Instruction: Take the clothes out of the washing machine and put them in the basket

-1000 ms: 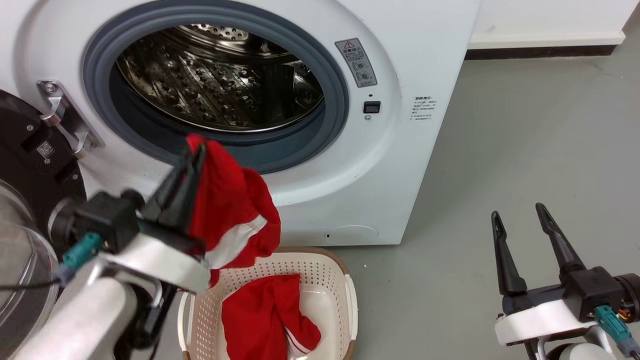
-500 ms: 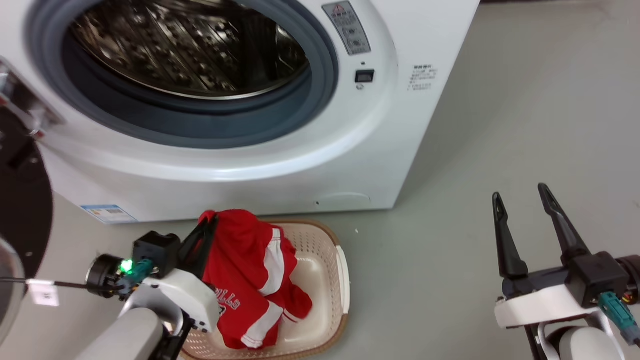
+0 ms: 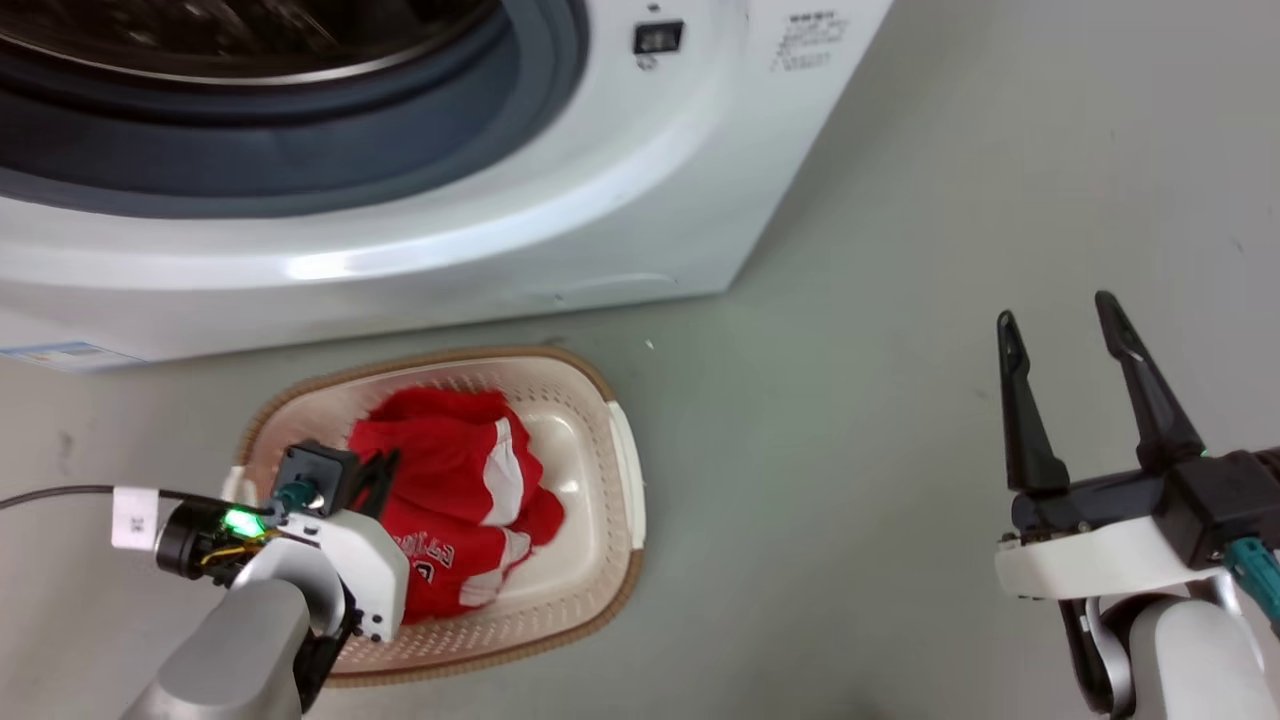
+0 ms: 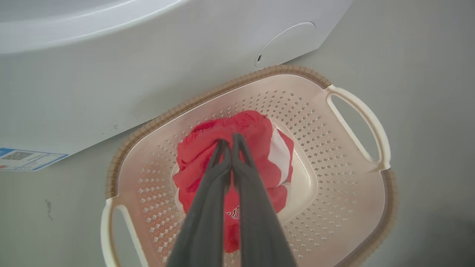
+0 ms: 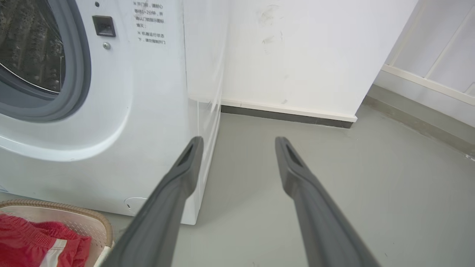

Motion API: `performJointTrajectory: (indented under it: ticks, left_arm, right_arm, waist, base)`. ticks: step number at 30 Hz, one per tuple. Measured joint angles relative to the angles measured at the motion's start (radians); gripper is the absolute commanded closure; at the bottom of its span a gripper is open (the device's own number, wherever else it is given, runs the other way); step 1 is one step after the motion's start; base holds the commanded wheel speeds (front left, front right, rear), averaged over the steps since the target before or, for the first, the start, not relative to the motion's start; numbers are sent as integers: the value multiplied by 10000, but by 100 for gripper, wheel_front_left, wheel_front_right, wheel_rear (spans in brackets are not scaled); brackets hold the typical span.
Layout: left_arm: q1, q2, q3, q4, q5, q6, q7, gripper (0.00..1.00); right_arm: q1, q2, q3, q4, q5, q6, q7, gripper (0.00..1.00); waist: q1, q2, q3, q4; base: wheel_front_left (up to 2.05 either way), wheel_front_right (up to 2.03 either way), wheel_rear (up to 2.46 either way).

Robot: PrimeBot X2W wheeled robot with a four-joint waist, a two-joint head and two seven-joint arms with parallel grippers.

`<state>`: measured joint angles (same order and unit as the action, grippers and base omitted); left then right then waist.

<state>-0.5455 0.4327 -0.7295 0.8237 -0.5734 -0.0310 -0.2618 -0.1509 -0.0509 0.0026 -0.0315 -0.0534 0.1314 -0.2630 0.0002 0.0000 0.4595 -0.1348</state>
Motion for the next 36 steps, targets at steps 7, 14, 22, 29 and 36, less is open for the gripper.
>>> performJointTrajectory:
  ticks: [7, 14, 22, 29, 36]
  left_arm:
    - [-716, -320, 278, 1641, 165, -347, -10, 100]
    - [-1487, -516, 336, 2706, 370, -535, -12, 100]
    - [-2179, -836, 430, 3446, 416, -677, -12, 100]
    - [-2284, -1037, 698, 3747, 324, -476, -12, 0]
    - [-1818, -1024, 1124, 2964, 435, -255, -12, 0]
  right_arm:
    - [-197, -2, 73, -213, 96, 0, -2, 0]
    - [-393, -4, 31, -399, 286, 0, -2, 0]
    - [-515, -2, 13, -462, 353, 0, 0, 0]
    - [-736, -2, -40, -410, 318, 0, -2, 0]
    - [-740, 0, -146, -219, 184, 0, 0, 0]
  waist:
    - [0, 0, 1098, -467]
    - [0, 0, 2120, -837]
    - [0, 0, 2896, -972]
    - [0, 0, 2792, -841]
    - [-1, 0, 2143, -681]
  base:
    - [0, 0, 0]
    - [0, 0, 0]
    - [0, 0, 0]
    - [0, 0, 0]
    - [0, 0, 0]
